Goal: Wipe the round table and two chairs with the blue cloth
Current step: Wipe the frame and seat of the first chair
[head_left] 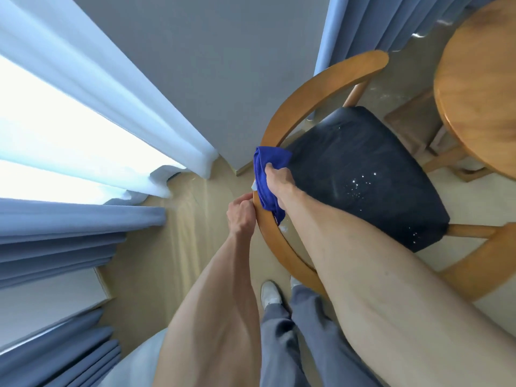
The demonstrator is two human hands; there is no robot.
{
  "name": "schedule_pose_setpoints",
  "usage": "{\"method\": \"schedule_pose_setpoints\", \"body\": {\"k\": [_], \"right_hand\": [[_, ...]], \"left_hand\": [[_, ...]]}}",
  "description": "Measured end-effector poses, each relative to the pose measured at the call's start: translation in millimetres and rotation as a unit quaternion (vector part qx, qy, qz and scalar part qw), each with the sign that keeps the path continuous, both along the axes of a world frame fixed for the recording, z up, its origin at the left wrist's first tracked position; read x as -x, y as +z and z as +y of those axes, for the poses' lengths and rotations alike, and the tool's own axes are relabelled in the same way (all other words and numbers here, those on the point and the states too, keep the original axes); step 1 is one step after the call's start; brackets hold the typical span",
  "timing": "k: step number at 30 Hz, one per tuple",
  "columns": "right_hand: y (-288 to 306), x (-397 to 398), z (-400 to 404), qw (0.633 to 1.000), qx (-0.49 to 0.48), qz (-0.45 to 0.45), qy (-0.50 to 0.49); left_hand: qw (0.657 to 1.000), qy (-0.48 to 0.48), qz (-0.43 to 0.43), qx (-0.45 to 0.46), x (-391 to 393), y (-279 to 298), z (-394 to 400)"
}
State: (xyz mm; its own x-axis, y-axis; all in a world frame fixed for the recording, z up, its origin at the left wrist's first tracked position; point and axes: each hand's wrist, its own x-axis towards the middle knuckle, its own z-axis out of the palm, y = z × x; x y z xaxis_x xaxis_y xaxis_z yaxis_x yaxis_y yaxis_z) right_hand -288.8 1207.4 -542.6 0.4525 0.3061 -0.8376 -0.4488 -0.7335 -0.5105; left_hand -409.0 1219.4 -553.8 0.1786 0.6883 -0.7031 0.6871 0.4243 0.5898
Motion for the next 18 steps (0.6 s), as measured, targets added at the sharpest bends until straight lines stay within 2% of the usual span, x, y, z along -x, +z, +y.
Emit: {"method": "schedule_pose_setpoints", "body": {"k": [5,9,12,18], "right_hand": [[-7,-25,28,0.989,-0.042,0.013,-0.142],[-9,-69,55,0.968,-0.062,0.002,-0.242],[-12,-108,66,0.957,-0.055,-0.013,-0.285],[-25,-185,68,0.942,-0.031,-0.062,-0.328]], "left_hand": [[0.999,-0.022,0.023,-0.029,-23,-10,27],[0.992,-0.021,0.051,-0.113,-77,-4,53],[0.98,-0.066,0.072,-0.173,-121,-6,73],[0.967,-0.104,0.094,-0.213,-190,-21,103]]}}
